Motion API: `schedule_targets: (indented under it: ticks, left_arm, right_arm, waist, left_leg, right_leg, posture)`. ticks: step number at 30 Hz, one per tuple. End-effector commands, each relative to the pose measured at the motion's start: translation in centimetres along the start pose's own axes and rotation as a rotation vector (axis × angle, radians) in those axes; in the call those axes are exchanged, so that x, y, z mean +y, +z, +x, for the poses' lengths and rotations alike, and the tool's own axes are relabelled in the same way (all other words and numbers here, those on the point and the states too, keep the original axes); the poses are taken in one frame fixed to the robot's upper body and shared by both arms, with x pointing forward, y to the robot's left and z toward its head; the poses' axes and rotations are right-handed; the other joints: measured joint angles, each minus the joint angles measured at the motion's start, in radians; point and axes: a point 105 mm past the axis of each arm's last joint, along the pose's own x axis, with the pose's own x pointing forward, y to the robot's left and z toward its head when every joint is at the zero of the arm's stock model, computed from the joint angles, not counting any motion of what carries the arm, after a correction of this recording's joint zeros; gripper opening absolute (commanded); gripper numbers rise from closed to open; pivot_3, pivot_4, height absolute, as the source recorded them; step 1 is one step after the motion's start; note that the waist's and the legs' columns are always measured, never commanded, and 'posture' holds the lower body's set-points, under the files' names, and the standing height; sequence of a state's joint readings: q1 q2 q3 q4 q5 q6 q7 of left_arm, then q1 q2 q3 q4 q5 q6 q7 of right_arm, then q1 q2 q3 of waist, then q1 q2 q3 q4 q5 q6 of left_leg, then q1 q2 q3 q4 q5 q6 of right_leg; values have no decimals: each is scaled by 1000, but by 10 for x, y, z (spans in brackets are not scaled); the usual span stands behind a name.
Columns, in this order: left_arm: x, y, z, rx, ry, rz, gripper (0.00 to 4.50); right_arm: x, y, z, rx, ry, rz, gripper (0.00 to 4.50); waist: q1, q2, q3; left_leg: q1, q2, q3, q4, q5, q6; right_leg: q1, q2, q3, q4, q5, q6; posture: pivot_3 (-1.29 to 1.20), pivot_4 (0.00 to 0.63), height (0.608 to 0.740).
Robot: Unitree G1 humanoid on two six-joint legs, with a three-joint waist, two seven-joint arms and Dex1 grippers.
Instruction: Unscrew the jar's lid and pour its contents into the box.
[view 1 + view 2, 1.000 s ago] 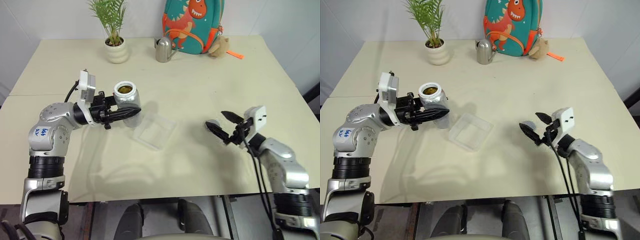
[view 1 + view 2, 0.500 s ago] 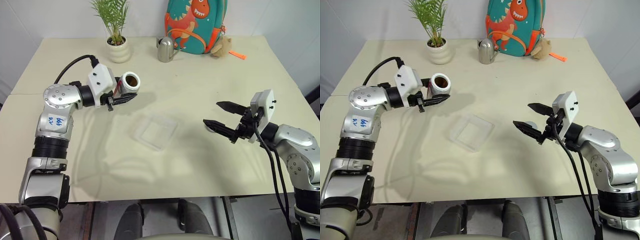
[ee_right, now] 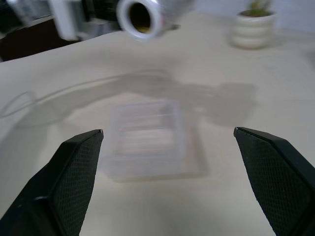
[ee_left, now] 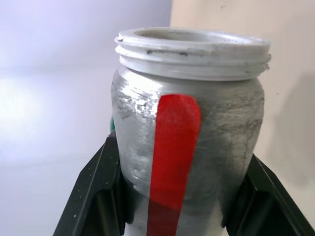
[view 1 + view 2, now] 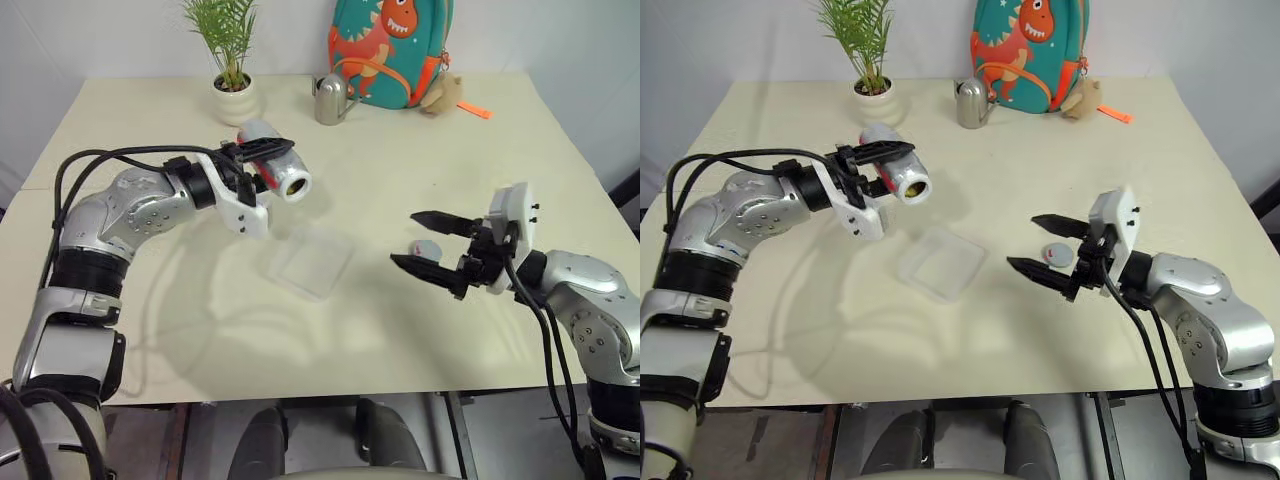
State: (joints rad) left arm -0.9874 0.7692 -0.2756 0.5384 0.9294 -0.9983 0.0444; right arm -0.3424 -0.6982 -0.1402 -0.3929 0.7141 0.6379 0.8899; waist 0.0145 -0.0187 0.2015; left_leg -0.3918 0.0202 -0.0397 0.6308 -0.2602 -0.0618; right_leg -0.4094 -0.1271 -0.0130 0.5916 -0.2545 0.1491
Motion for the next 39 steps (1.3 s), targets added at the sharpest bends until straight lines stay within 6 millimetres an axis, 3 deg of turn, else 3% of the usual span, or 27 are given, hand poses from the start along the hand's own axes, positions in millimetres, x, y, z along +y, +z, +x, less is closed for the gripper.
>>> schedule_targets:
  ticks: [1,6,10,24,31,35,39]
  left_arm:
    - [11,8,8,-67,56,213,1931]
    - [-5,20,16,-148,87,375,1931]
    - [1,23,20,-169,168,506,1931]
    - [0,22,19,-191,174,586,1931]
    - [5,21,17,-177,184,540,1931]
    - [10,14,12,-122,201,331,1931]
    - [17,0,-4,-25,268,-123,1931]
  right_arm:
    - [5,12,5,-27,29,-41,4475]
    - [9,14,11,-48,41,-40,4475]
    - [11,16,15,-56,62,-41,4475]
    - [14,17,23,-67,103,-46,4475]
    - [15,17,24,-71,107,-38,4475]
    - [15,16,24,-68,109,-36,4475]
    - [15,15,22,-64,114,-35,4475]
  waist:
    - [8,0,0]
    - [11,0,0]
    - [11,0,0]
    - [9,0,0]
    - [10,0,0]
    - [10,0,0]
    - [4,0,0]
  left_leg:
    - [0,0,0,0,0,0]
    - [-1,0,0,0,0,0]
    - [-2,0,0,0,0,0]
    - [-2,0,0,0,0,0]
    - [-2,0,0,0,0,0]
    - [-2,0,0,0,0,0]
    - [-1,0,1,1,0,0]
  right_leg:
    - [0,0,0,0,0,0]
    - [0,0,0,0,0,0]
    - [-1,0,0,0,0,0]
    - [-2,0,0,0,0,0]
    - [-2,0,0,1,0,0]
    - [-2,0,0,1,0,0]
    - [-2,0,0,1,0,0]
  posture:
    - [0,150,740]
    - [0,150,740]
    - [0,150,740]
    - [0,150,740]
    - [0,150,740]
    - [0,150,740]
    - [0,150,740]
